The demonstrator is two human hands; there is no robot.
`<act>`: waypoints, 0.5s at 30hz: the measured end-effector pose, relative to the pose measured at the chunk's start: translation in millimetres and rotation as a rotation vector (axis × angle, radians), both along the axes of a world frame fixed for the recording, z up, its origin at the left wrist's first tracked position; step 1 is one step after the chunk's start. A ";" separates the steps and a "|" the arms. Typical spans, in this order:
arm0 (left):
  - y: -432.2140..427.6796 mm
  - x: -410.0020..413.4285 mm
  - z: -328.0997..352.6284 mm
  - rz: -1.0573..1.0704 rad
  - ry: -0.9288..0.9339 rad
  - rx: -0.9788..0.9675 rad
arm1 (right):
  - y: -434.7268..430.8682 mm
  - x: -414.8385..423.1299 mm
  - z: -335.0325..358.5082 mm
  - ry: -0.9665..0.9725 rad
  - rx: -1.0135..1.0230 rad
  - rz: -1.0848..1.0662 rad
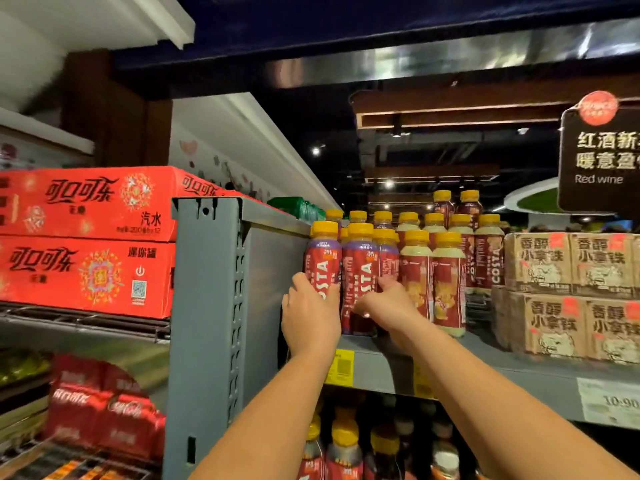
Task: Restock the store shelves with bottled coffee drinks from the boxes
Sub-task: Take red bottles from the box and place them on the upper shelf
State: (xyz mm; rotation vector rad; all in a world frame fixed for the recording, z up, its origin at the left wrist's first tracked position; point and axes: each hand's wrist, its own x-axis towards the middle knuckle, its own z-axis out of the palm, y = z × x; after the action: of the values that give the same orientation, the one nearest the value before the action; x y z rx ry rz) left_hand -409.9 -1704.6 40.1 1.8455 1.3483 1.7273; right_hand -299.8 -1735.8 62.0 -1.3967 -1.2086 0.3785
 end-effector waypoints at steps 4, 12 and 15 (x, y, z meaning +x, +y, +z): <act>-0.7 -1.7 -3.0 0.021 -0.017 0.028 | 0.9 -0.6 -1.0 -0.043 0.001 -0.009; -2.1 -4.0 -11.9 0.037 -0.045 0.062 | -4.7 -4.9 0.2 -0.124 0.022 -0.061; -1.5 -4.5 -14.4 0.033 -0.047 0.076 | -6.6 -5.9 -0.1 -0.142 0.024 -0.088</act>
State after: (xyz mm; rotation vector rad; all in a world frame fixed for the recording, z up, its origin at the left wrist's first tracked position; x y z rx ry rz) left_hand -414.5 -1706.2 25.7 1.8200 1.3195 1.8512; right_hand -305.6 -1742.3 61.9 -1.4704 -1.2578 0.2059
